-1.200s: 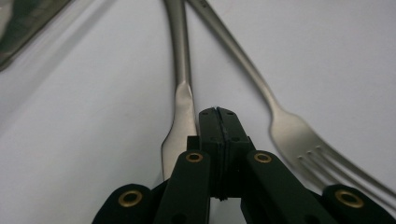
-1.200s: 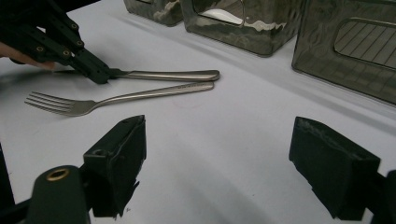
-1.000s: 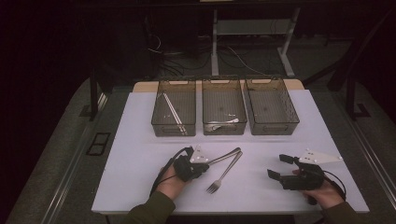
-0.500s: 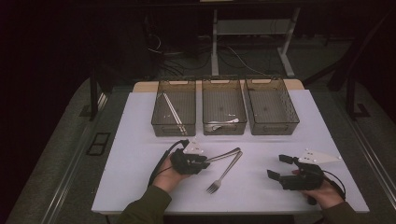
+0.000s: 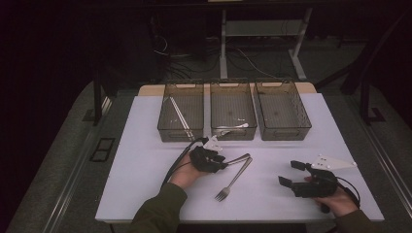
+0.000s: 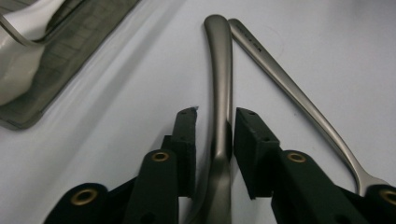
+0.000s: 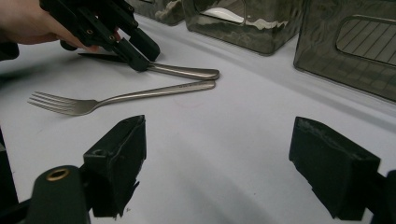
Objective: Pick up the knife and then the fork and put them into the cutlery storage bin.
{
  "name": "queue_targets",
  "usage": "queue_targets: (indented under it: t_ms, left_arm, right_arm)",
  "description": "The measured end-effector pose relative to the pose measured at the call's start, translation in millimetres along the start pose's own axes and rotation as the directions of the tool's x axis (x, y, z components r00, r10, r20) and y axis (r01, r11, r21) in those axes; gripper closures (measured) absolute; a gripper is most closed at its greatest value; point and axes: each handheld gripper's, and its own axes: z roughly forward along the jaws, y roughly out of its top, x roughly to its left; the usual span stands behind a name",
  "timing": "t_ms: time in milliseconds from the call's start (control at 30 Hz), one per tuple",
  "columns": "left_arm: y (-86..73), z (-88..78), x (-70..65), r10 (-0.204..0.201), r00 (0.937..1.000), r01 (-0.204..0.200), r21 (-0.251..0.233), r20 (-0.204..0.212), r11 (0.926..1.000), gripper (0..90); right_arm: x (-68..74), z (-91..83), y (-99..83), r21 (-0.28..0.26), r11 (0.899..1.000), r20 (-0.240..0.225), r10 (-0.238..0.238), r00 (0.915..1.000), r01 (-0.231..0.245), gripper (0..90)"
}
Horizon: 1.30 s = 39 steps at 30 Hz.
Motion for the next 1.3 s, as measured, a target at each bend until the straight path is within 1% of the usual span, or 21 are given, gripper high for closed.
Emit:
queue_targets:
  t_ms: [67,100,200,233,300,433,500,600,800,833,867,900,967,1000,1033,1100,1167,1267,1300]
  left_arm:
    - [-0.9,0.6,-0.4,0.0,1.0,0.0,-0.006,0.005,1.0,72.9]
    - [-0.9,0.4,-0.4,0.01,0.9999,-0.01,0.0,0.004,1.0,73.4]
    - [-0.6,1.5,-2.1,0.009,0.9999,-0.009,0.001,0.005,1.0,76.2]
    - [-0.4,1.2,-1.8,0.022,0.9998,-0.022,0.009,0.005,0.9997,77.4]
    - [-0.2,1.3,-1.4,0.026,0.9996,-0.026,0.01,0.007,0.9996,78.4]
    - [0.2,1.3,-1.7,0.036,0.9993,-0.036,0.012,0.006,0.9993,79.2]
    - [0.0,1.4,-1.7,0.026,0.9996,-0.026,0.007,0.007,0.9996,79.2]
    - [0.4,1.1,-2.3,0.025,0.9997,-0.026,0.007,0.004,0.9996,79.3]
    - [2.8,-2.9,-1.6,0.035,0.9994,-0.035,0.011,0.009,0.9993,79.3]
    - [4.0,-4.4,-1.2,0.052,0.9986,-0.052,0.015,0.005,0.9985,79.3]
    - [4.8,-5.8,-2.1,0.048,0.9989,-0.048,0.017,0.004,0.9987,79.3]
    - [5.1,-6.7,-2.9,0.037,0.9993,-0.037,0.007,0.008,0.9993,79.3]
    - [5.4,-8.3,-3.0,0.042,0.9989,-0.042,0.004,0.02,0.9991,79.3]
    - [5.7,-9.1,-3.8,0.047,0.9988,-0.047,0.01,0.018,0.9988,79.3]
    - [6.6,-10.3,-3.9,0.056,0.9982,-0.056,0.015,0.022,0.9983,79.3]
    - [8.8,-13.8,-4.5,0.062,0.9975,-0.062,0.009,0.032,0.998,79.3]
    - [11.1,-18.3,-4.9,0.062,0.9969,-0.061,-0.012,0.049,0.998,79.3]
    - [14.9,-24.8,-7.6,0.083,0.9945,-0.081,-0.022,0.064,0.9964,79.3]
    - [16.1,-27.0,-9.3,0.094,0.9932,-0.092,-0.025,0.069,0.9954,79.2]
  right_arm:
    - [0.4,0.0,0.0,0.003,1.0,0.0,0.0,1.0,0.0,19.1]
    - [0.4,0.0,0.1,0.003,1.0,0.0,0.0,1.0,0.0,19.1]
    - [0.3,0.2,0.1,0.005,1.0,0.001,0.0,1.0,0.0,19.1]
    - [0.1,0.3,0.1,0.006,1.0,0.001,0.0,1.0,0.0,19.1]
    - [0.1,0.6,0.1,0.005,1.0,0.001,-0.001,1.0,0.001,19.1]
    - [0.3,0.7,0.2,0.006,1.0,-0.001,-0.002,1.0,0.002,19.2]
    - [0.5,0.6,0.2,0.005,1.0,0.0,-0.002,1.0,0.002,19.1]
    - [0.3,0.3,0.3,0.008,1.0,0.0,0.0,1.0,0.0,19.1]
    - [-2.6,-0.6,1.3,0.034,0.999,-0.008,0.025,0.9997,-0.025,19.0]
    - [-3.3,-1.3,1.8,0.039,0.999,-0.019,0.022,0.9996,-0.021,18.7]
    - [-3.5,-2.0,2.3,0.039,0.999,-0.028,0.021,0.9994,-0.02,16.9]
    - [-3.5,-2.8,3.0,0.041,0.999,-0.033,0.02,0.9993,-0.019,16.5]
    - [-2.9,-4.1,3.8,0.044,0.999,-0.04,0.017,0.9991,-0.015,15.7]
    - [-2.4,-4.2,4.1,0.049,0.999,-0.038,0.018,0.9991,-0.017,13.8]
    - [-2.4,-4.2,4.4,0.058,0.998,-0.048,0.016,0.9987,-0.013,13.8]
    - [-2.7,-5.6,6.7,0.071,0.997,-0.065,0.005,0.9979,-0.001,12.4]
    - [-3.5,-8.5,10.0,0.066,0.998,-0.099,0.009,0.9951,-0.002,12.5]
    - [-3.8,-10.4,14.9,0.077,0.997,-0.105,-0.008,0.9944,0.016,12.7]
    - [-3.3,-10.4,16.3,0.08,0.996,-0.106,-0.017,0.9942,0.026,14.2]
